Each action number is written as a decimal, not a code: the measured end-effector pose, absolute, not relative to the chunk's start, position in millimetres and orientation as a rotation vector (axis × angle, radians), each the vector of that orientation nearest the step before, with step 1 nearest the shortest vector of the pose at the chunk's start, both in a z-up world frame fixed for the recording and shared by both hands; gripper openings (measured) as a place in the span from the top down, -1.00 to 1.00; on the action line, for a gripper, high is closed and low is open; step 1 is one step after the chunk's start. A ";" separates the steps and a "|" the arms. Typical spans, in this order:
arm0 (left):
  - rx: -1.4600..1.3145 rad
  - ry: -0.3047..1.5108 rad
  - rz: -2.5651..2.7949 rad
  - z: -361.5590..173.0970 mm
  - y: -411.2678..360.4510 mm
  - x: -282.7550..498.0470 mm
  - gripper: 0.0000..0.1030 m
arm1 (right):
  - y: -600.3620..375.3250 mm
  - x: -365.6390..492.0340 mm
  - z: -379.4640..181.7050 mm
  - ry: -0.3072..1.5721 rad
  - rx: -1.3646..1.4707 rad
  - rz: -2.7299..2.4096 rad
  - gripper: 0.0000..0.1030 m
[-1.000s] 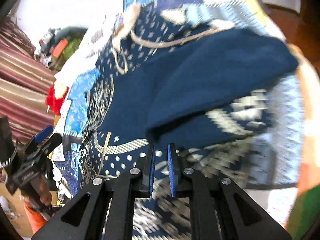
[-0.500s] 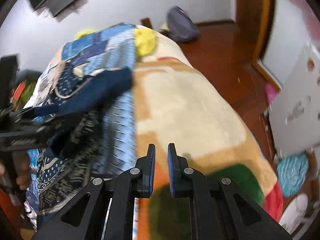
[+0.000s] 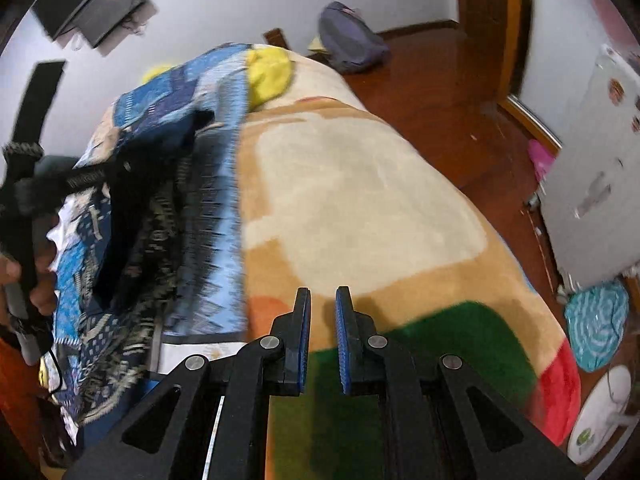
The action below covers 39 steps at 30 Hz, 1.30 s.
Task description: Fold large clothes
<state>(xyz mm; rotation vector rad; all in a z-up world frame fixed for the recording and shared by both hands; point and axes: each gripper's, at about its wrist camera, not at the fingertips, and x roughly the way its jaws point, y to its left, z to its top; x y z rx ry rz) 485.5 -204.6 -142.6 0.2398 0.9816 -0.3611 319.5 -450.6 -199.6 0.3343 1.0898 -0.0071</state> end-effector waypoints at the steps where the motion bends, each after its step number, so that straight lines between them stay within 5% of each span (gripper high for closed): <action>1: 0.217 0.955 -0.354 -129.8 -191.7 483.0 0.85 | -445.2 322.6 -196.9 1.084 0.327 0.004 0.84; 8: 0.072 0.816 -0.222 -65.6 -78.6 475.6 0.85 | -390.0 352.8 -169.7 1.046 0.234 0.103 0.84; 15: 0.026 0.770 -0.115 -72.2 18.2 463.0 0.85 | -331.9 380.9 -151.8 1.022 0.195 0.170 0.84; 22: -0.053 0.862 -0.045 -140.1 92.7 452.7 0.85 | -281.3 410.2 -154.9 1.035 0.089 0.209 0.84; 29: -0.174 1.120 0.016 -255.5 152.1 443.3 0.82 | -242.6 439.0 -216.9 1.151 -0.091 0.178 0.84; 33: -0.203 1.212 0.050 -303.1 166.0 429.9 0.47 | -222.5 427.9 -221.0 1.082 -0.328 0.188 0.84; 39: -0.285 1.173 0.022 -303.9 181.7 404.8 0.36 | -219.5 409.8 -225.8 1.015 -0.468 0.176 0.84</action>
